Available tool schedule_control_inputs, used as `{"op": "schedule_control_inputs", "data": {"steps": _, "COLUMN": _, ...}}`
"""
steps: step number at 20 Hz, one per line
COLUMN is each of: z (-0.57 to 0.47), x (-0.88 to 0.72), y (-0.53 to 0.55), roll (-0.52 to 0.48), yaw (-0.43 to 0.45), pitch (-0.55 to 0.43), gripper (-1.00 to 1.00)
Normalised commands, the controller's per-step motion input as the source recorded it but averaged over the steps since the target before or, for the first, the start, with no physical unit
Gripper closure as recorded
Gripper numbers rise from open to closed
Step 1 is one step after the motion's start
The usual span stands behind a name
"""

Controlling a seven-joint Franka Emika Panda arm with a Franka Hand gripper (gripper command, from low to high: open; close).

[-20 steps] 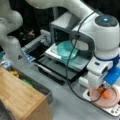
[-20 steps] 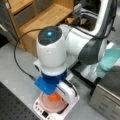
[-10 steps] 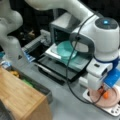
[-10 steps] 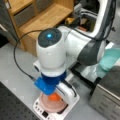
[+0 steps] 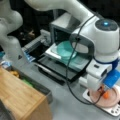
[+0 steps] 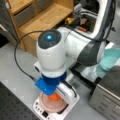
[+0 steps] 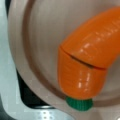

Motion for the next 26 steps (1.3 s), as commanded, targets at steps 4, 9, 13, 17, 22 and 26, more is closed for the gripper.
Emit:
{"op": "schedule_control_inputs", "data": {"steps": 4, "z": -0.12, "x": 0.01, "y": -0.04, "roll": -0.310, "yaw": 0.055, "pitch": -0.041, "gripper": -1.00}}
{"op": "schedule_control_inputs", "data": {"steps": 9, "z": -0.06, "x": -0.01, "y": -0.02, "roll": -0.285, "yaw": 0.037, "pitch": -0.049, "gripper": -1.00}}
{"op": "schedule_control_inputs", "data": {"steps": 13, "z": -0.07, "x": -0.02, "y": 0.03, "roll": -0.272, "yaw": 0.034, "pitch": -0.053, "gripper": -1.00}}
{"op": "schedule_control_inputs", "data": {"steps": 17, "z": -0.16, "x": -0.01, "y": 0.06, "roll": -0.292, "yaw": 0.036, "pitch": -0.069, "gripper": -1.00}}
{"op": "schedule_control_inputs", "data": {"steps": 22, "z": -0.19, "x": -0.01, "y": 0.08, "roll": -0.325, "yaw": 0.030, "pitch": -0.090, "gripper": -1.00}}
{"op": "schedule_control_inputs", "data": {"steps": 26, "z": -0.14, "x": -0.03, "y": 0.09, "roll": -0.323, "yaw": 0.026, "pitch": -0.092, "gripper": -1.00}}
